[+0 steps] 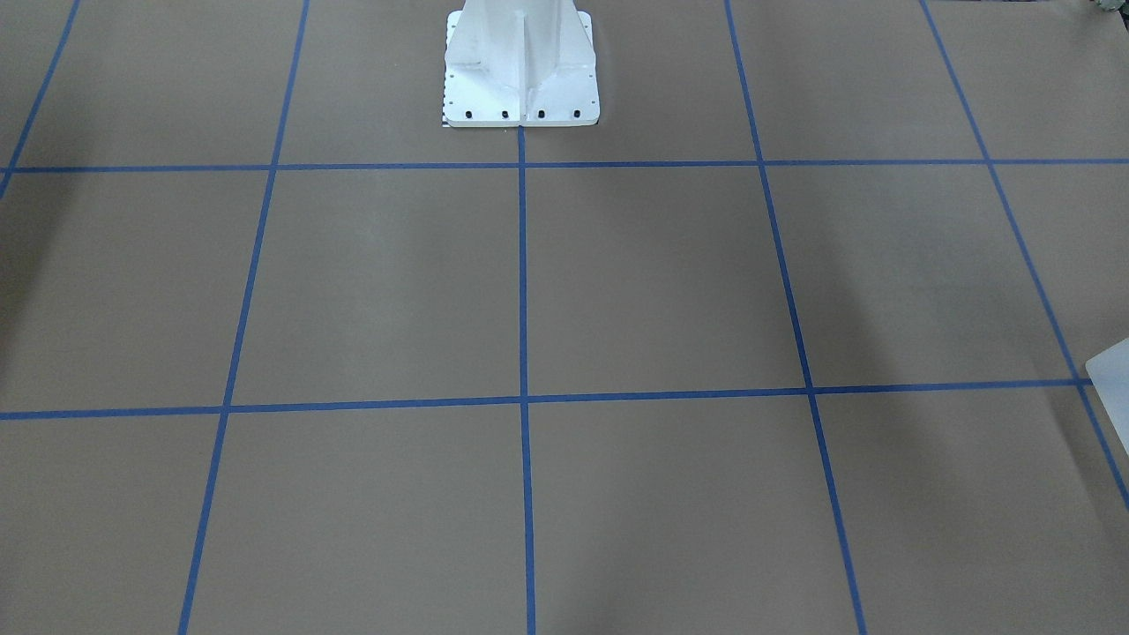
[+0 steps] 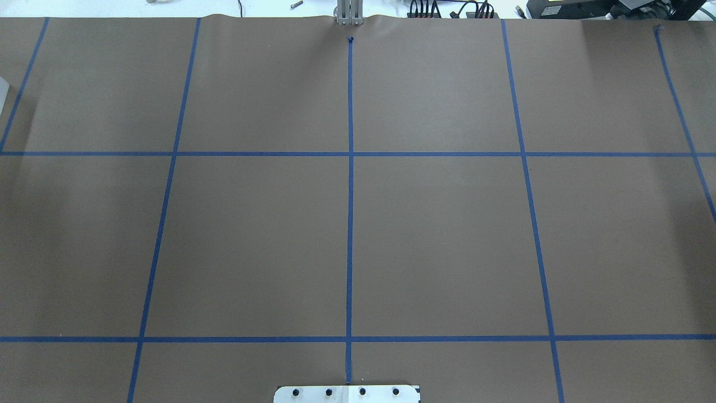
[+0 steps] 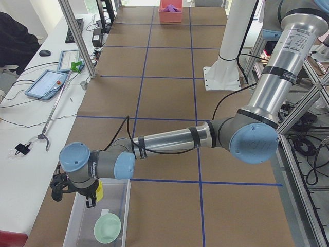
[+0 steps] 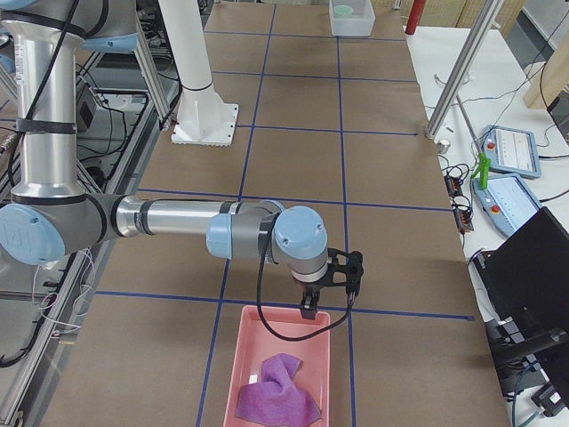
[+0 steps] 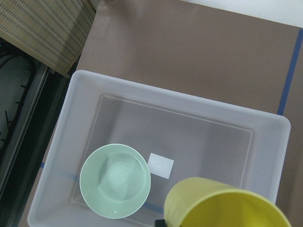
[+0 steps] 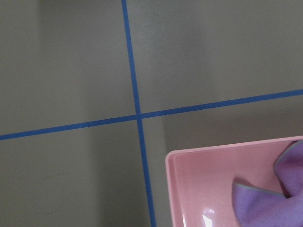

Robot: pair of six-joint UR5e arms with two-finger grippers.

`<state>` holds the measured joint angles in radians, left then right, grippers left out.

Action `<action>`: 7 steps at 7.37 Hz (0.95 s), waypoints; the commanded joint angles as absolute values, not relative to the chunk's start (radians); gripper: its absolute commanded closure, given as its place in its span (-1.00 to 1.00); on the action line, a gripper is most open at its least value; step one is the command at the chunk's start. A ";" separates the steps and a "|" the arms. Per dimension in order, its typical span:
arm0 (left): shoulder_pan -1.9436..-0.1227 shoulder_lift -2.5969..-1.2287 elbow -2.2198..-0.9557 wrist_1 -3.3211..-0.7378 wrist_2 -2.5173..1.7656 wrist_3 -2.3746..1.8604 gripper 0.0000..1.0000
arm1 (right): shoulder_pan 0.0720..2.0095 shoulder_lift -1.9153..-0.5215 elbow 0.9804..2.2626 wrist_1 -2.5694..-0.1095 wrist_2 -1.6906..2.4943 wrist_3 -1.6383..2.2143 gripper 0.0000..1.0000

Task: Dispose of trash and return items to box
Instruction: 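Carry the cloth to the pink bin while left carries the cup to the clear bin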

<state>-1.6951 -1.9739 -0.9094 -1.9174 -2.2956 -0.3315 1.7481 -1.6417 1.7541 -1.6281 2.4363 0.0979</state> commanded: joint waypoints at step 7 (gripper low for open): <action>-1.534 -1.945 -0.716 -2.296 -2.333 -0.620 1.00 | 1.654 -1.643 1.898 -1.663 2.468 0.307 -1.00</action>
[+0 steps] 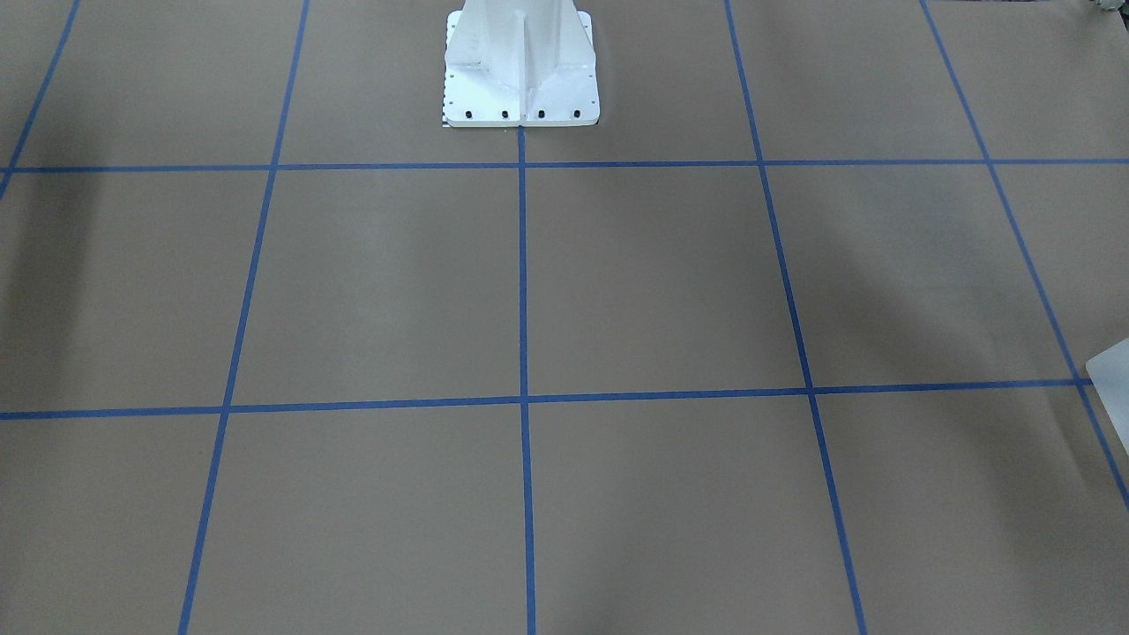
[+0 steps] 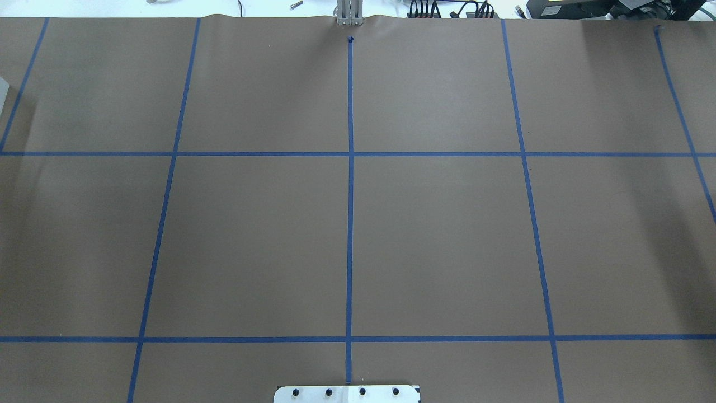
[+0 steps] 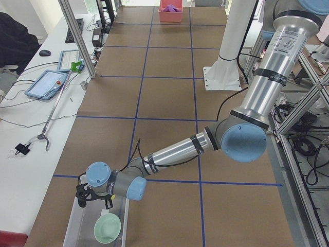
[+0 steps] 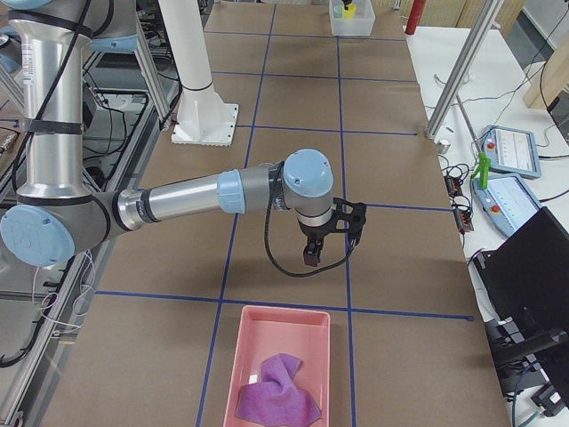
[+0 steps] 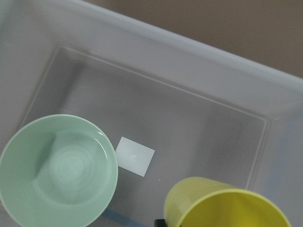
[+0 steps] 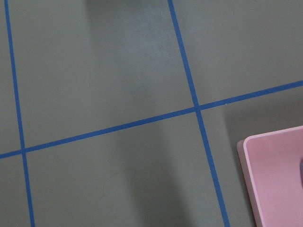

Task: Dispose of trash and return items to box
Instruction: 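Carry the cloth to the pink bin while left carries the cup to the clear bin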

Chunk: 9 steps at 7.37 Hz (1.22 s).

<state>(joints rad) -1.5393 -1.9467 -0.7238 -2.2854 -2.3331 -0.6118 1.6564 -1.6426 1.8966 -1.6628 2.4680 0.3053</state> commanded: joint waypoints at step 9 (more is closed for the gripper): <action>-1.514 -1.945 -0.738 -2.303 -2.333 -0.612 -0.98 | 1.643 -1.652 1.910 -1.663 2.470 0.308 -1.00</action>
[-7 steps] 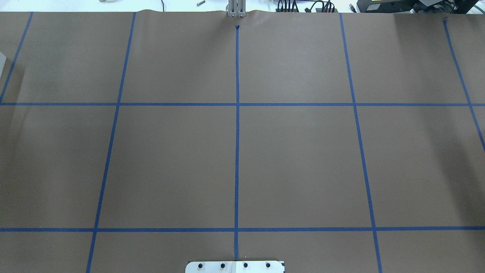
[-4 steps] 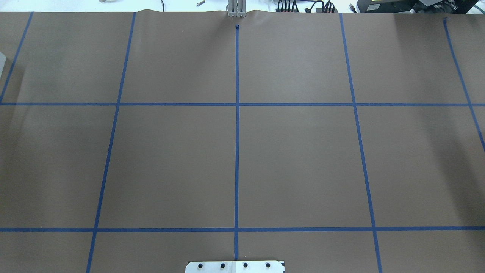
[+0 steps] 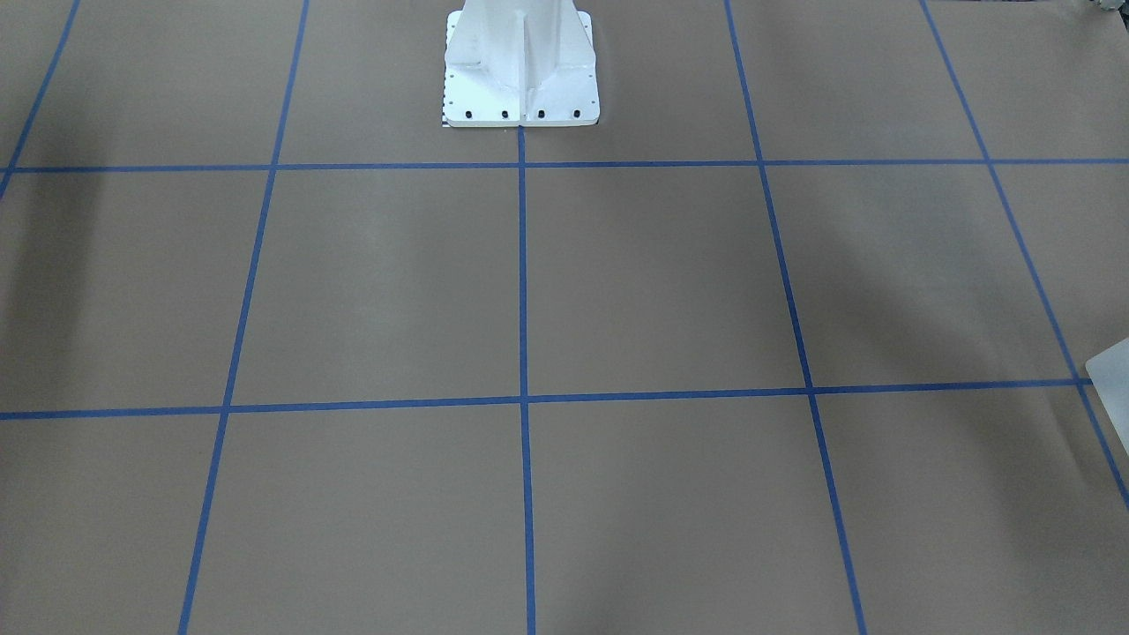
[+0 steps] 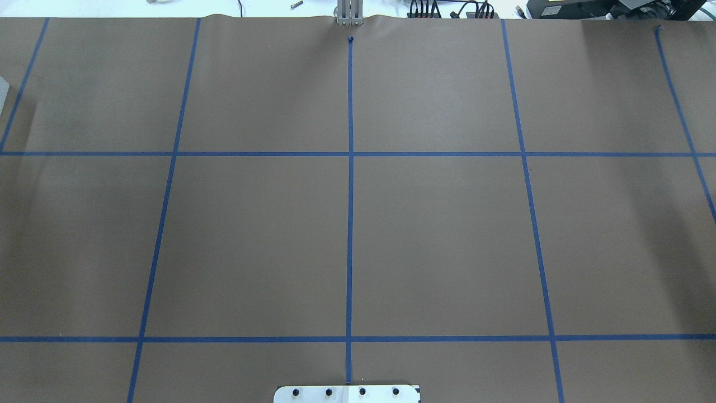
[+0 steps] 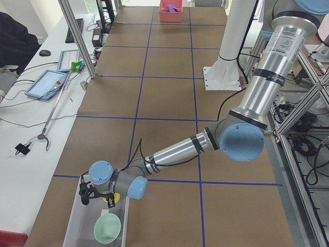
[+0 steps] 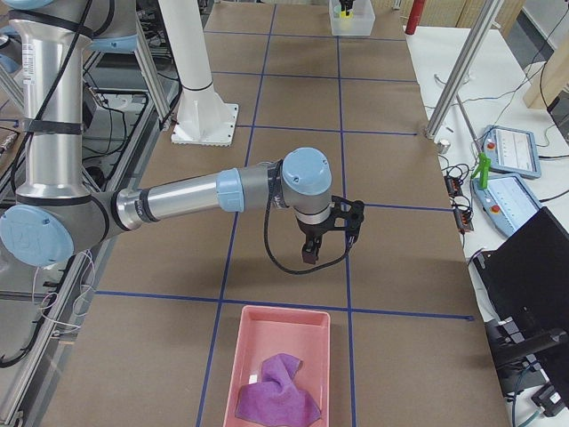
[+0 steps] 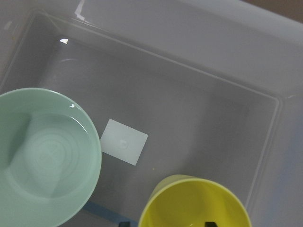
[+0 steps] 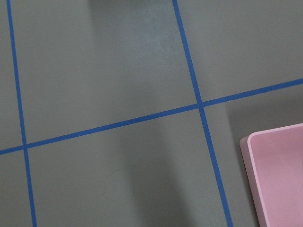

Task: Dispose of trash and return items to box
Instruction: 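Release the cup into the clear bin and the cloth into the pink bin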

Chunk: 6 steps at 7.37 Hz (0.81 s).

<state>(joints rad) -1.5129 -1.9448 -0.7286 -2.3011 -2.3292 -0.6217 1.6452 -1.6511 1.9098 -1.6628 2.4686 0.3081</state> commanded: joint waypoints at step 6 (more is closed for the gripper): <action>-1.580 -1.738 -1.264 -2.289 -2.337 -0.527 -0.98 | 1.596 -1.655 1.907 -1.661 2.403 0.298 -1.00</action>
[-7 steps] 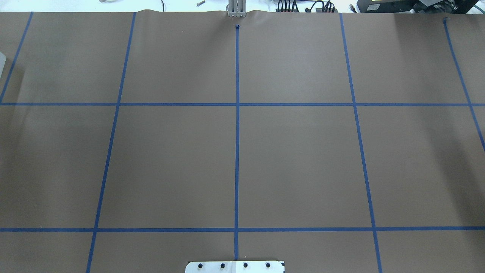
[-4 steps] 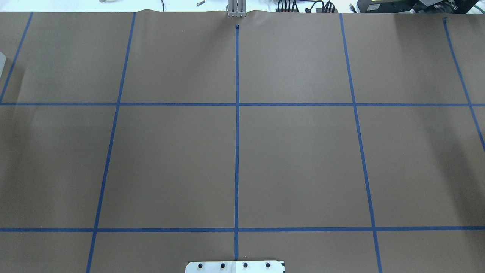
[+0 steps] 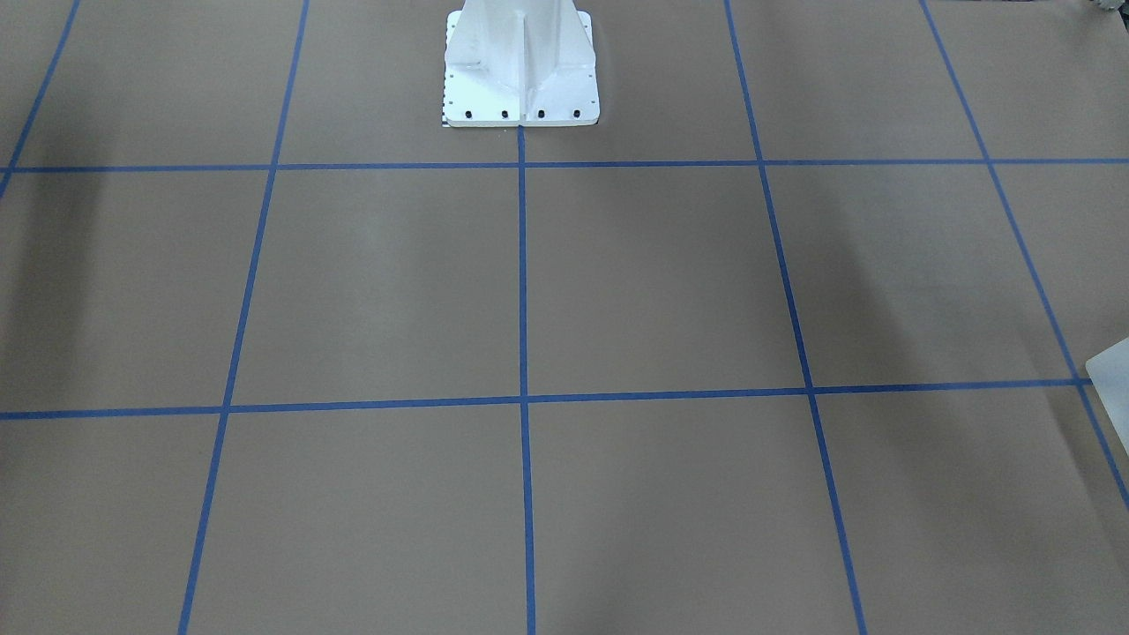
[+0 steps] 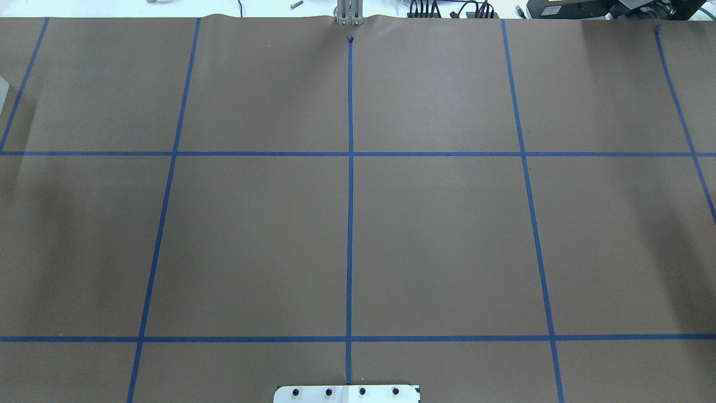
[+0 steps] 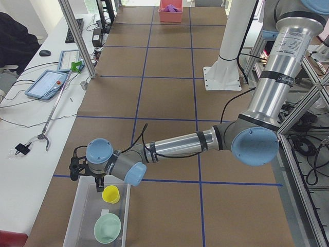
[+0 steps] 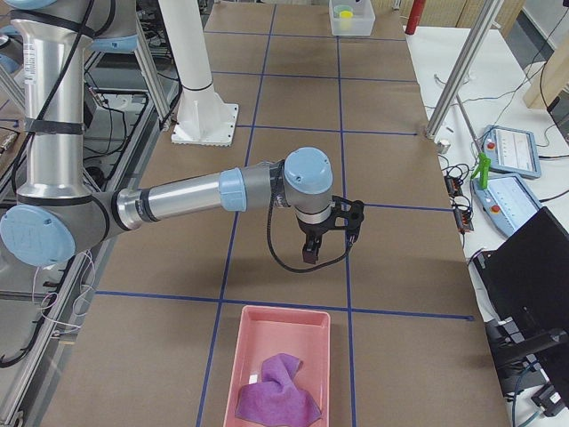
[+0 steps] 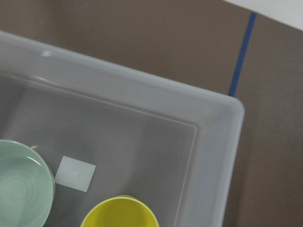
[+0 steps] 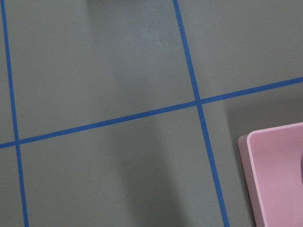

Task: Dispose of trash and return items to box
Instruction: 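Release the cup into the clear bin and the cloth into the pink bin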

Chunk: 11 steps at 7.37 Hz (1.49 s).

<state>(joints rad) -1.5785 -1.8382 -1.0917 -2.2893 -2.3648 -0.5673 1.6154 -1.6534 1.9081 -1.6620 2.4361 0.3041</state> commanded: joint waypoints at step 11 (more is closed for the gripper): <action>-1.563 -1.522 -1.678 -1.878 -2.278 -0.230 -0.98 | 1.555 -1.732 1.864 -1.649 2.321 0.141 -1.00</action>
